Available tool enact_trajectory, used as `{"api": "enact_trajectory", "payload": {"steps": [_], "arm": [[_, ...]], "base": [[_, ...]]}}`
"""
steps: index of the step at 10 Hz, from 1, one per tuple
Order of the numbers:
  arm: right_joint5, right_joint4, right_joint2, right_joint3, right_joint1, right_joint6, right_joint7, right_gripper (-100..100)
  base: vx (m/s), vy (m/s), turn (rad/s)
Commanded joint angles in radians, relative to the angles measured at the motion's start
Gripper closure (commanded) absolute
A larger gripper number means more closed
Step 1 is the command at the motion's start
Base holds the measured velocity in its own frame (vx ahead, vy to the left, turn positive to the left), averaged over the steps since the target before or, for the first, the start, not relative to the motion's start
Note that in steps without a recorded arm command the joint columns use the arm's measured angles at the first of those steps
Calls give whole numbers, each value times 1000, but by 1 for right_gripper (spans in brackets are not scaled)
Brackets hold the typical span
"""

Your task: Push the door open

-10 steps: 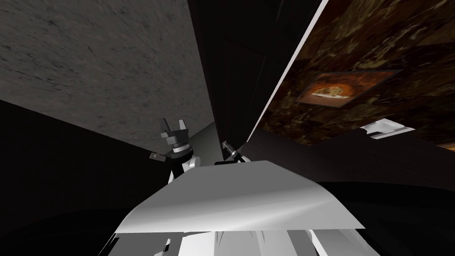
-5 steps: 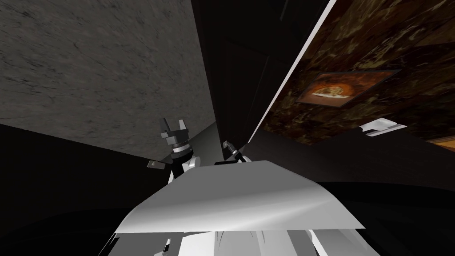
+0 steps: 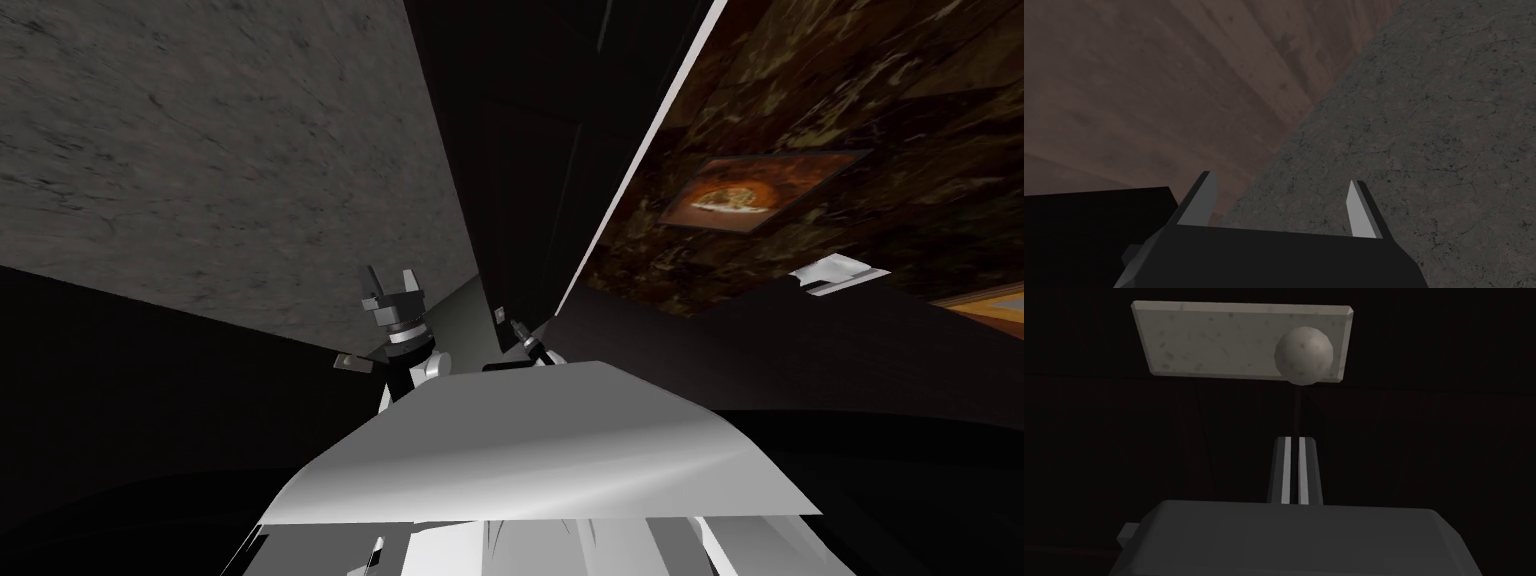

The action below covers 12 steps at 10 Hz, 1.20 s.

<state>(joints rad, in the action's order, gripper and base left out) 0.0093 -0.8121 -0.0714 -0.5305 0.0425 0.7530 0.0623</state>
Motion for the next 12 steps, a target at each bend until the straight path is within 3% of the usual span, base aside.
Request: {"api": "enact_trajectory", "payload": {"steps": [1, 4, 8, 12], "arm": [[-1, -6, 3, -4, -4, -2, 3, -100], [-2, -7, 8, -6, -5, -3, 5, -100], [-3, 1, 4, 2, -3, 5, -1, -100], [-5, 11, 16, 11, 1, 14, -8, -100]], "base": [[-194, -60, -34], [-178, -58, -22], [124, 87, 21], [181, 105, 22]]}}
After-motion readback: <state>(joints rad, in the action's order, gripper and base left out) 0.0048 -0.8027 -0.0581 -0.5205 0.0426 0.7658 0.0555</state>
